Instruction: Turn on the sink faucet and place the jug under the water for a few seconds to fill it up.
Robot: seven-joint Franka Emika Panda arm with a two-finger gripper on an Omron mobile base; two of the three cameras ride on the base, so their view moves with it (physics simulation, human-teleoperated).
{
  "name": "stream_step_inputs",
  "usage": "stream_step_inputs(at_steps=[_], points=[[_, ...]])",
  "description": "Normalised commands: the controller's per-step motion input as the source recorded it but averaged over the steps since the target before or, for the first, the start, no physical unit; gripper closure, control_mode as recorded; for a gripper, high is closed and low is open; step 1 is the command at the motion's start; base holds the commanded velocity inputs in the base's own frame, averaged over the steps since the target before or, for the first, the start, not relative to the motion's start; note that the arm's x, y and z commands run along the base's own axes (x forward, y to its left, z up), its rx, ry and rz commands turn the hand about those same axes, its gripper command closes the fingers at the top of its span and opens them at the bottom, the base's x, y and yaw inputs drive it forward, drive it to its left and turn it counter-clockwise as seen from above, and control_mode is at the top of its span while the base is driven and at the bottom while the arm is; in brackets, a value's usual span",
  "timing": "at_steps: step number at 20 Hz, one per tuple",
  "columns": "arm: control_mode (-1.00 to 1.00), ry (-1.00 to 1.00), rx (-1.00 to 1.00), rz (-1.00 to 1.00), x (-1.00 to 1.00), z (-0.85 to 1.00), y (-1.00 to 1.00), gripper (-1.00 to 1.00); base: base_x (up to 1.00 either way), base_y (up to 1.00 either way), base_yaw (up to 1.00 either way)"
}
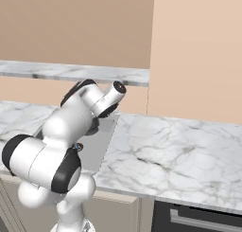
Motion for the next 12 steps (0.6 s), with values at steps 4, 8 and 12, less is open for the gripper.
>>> stream_step_inputs(at_steps=[4, 8, 12], points=[[-1.0, 0.03, 0.0, 0.0, 0.09, -0.03, 0.36, 1.0, 0.0, 0.0, 0.0], [-1.0, 0.03, 0.0, 0.0, 0.07, -0.04, 0.33, 1.0, 0.0, 0.0, 0.0], [-1.0, 0.03, 0.0, 0.0, 0.15, 0.0, 0.3, 1.0, 0.0, 0.0, 0.0]])
